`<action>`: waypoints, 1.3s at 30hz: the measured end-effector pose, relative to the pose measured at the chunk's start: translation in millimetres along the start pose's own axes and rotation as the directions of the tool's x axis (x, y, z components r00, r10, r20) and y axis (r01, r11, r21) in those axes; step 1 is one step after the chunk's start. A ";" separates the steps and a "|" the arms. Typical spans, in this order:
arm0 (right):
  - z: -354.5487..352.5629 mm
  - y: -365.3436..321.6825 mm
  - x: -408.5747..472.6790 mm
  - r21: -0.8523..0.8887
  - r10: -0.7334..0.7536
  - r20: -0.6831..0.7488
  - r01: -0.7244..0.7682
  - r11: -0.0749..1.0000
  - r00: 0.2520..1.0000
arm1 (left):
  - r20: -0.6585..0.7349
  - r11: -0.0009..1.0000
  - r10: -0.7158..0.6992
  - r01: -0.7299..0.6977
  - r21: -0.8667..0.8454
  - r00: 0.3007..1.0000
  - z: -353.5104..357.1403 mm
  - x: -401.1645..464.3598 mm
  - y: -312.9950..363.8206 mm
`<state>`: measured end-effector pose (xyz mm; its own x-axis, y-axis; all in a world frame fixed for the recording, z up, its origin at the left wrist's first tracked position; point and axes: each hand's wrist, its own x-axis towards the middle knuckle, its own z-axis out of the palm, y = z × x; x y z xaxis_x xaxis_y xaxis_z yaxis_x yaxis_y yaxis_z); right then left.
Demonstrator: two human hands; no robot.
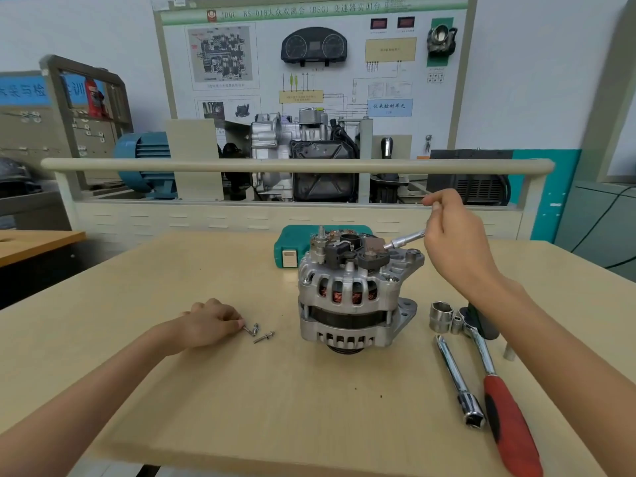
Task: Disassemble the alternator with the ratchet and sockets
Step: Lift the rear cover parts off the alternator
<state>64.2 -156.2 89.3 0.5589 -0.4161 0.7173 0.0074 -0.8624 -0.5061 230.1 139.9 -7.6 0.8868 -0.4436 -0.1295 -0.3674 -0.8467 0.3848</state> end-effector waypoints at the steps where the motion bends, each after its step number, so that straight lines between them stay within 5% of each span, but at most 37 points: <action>1: 0.2 0.9 -0.3 -0.002 0.000 0.002 0.000 1.000 1.000 | -0.002 1.000 0.004 -0.004 0.031 1.000 -0.4 0.2 2.7; 9: -2.4 6.5 -0.3 0.002 -0.006 -0.029 0.006 1.000 1.000 | -0.172 0.992 0.126 -0.129 -0.011 0.977 18.6 -2.9 12.5; 15: 1.5 4.3 -1.1 0.009 0.006 -0.016 -0.006 1.000 1.000 | -0.309 0.955 0.294 -0.266 0.129 0.905 42.1 -4.4 16.8; 22: 4.7 5.1 1.2 0.094 0.050 -0.040 -0.046 0.995 0.998 | -0.342 0.936 0.351 -0.317 0.153 0.872 40.3 4.8 18.2; 27: 3.3 7.4 12.2 0.379 0.367 0.056 -0.360 0.852 0.928 | -0.375 0.923 0.385 -0.352 0.157 0.843 41.0 6.9 19.9; 31: -9.7 7.0 16.8 0.464 0.475 0.420 -0.633 0.620 0.773 | -0.426 0.936 0.351 -0.319 0.148 0.834 34.9 4.3 23.1; 33: -13.1 8.4 16.6 0.381 0.451 0.582 -0.717 0.583 0.676 | -0.538 0.934 0.318 -0.356 0.036 0.780 22.5 1.9 38.1; 35: -15.7 7.0 16.8 0.315 0.436 0.659 -0.751 0.580 0.613 | -0.551 0.846 0.255 -0.459 -0.271 0.795 3.7 -0.9 63.3; 37: -18.2 3.5 18.4 0.279 0.423 0.677 -0.741 0.610 0.603 | -0.394 0.674 0.297 -0.483 -0.559 0.870 -15.3 -3.7 89.7; 39: -20.2 -1.1 19.1 0.193 0.395 0.665 -0.656 0.729 0.634 | -0.246 0.610 0.411 -0.465 -0.642 0.878 -27.6 -5.1 108.2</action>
<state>58.0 -169.1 113.3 0.9086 -0.4129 -0.0631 -0.2012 -0.3002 -0.9324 193.5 58.7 59.9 0.6964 -0.6654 0.2688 -0.4565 -0.1217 0.8814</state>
